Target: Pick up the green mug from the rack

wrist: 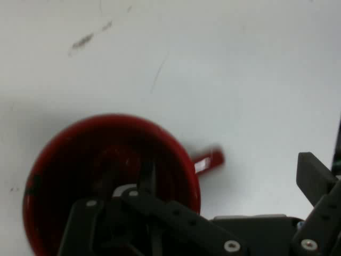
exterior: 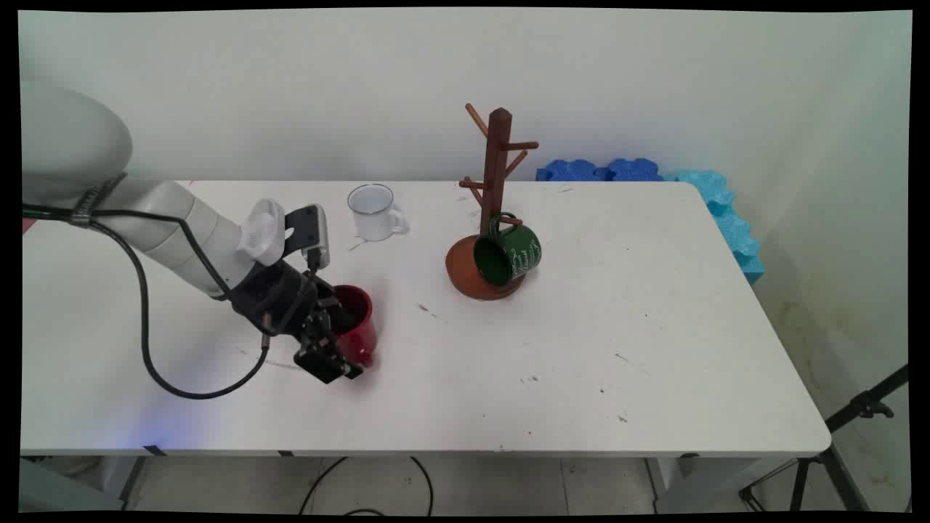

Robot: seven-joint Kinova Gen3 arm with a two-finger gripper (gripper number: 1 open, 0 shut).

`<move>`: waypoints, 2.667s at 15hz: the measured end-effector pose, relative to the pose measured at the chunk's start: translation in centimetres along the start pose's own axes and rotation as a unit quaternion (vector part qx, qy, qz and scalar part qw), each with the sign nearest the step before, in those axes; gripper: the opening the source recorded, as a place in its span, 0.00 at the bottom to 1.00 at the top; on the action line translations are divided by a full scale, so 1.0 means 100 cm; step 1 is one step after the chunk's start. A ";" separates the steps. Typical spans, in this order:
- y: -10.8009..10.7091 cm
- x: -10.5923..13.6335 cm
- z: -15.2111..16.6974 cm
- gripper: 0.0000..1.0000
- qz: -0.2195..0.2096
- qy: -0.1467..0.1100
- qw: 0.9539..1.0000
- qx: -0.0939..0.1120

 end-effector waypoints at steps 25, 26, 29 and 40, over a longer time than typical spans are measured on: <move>-0.009 0.077 -0.020 1.00 -0.223 0.249 0.942 -0.033; -0.008 0.081 -0.014 1.00 -0.229 0.251 0.940 -0.030; -0.004 0.089 0.008 1.00 -0.247 0.252 0.935 -0.021; 0.004 0.106 0.068 1.00 -0.292 0.247 0.924 -0.001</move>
